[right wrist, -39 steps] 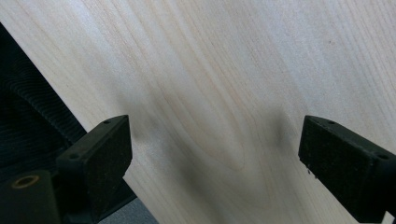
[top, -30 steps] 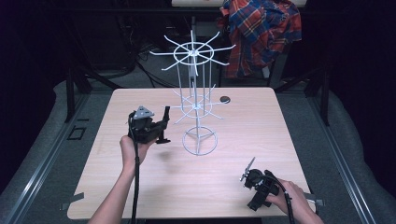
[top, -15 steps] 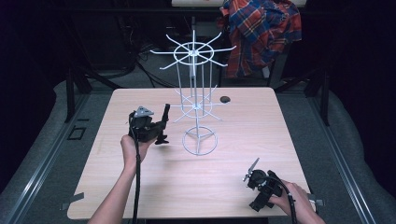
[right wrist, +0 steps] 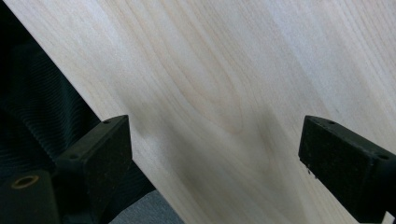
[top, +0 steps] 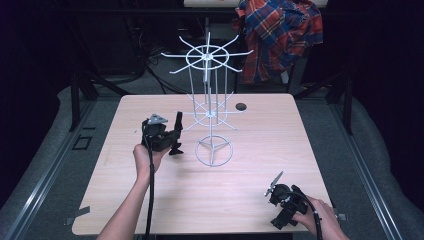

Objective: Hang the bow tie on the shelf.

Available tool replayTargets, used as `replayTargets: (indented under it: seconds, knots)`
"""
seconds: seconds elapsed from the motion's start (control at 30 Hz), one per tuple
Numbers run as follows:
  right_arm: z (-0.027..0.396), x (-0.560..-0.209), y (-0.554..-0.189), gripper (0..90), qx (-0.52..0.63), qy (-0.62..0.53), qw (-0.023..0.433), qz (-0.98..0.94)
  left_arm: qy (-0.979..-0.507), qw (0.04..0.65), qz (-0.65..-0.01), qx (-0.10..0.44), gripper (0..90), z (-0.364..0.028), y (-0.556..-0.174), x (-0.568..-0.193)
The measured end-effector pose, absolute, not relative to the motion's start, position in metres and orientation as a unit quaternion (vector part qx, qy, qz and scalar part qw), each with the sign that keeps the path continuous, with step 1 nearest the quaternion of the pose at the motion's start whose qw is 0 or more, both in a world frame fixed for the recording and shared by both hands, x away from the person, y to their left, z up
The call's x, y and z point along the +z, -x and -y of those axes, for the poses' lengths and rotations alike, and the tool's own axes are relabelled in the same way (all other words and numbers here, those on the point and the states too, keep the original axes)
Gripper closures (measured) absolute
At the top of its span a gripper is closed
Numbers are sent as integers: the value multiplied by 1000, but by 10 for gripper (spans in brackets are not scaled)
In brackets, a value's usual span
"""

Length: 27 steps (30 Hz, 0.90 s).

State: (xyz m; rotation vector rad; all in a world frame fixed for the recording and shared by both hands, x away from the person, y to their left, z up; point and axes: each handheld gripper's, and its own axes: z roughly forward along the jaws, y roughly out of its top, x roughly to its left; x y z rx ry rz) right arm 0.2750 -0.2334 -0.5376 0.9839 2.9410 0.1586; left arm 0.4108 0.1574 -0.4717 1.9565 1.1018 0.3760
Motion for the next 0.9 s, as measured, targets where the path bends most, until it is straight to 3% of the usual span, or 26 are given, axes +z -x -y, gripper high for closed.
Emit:
replayTargets:
  seconds: [0.23, 0.53, 0.67, 0.77, 0.8, 0.83, 0.9]
  knots:
    - [235, -537, -273, 92, 48, -317, 23, -947, -782, 417, -442, 140, 745, -156, -412, -474]
    - [233, -536, -273, 92, 47, -316, 18, -947, -792, 398, -444, 132, 707, -162, -414, -477]
    - [233, -537, -273, 92, 48, -314, 22, -948, -790, 397, -451, 123, 634, -165, -415, -478]
    - [233, -536, -273, 92, 49, -315, 21, -948, -793, 386, -455, 120, 459, -165, -415, -478]
    - [233, -536, -273, 92, 49, -315, 21, -948, -793, 387, -455, 118, 459, -165, -415, -478]
    - [233, -536, -273, 92, 50, -315, 20, -947, -795, 385, -454, 114, 362, -164, -415, -478]
    - [233, -537, -273, 92, 50, -316, 19, -947, -800, 379, -451, 114, 333, -162, -413, -478]
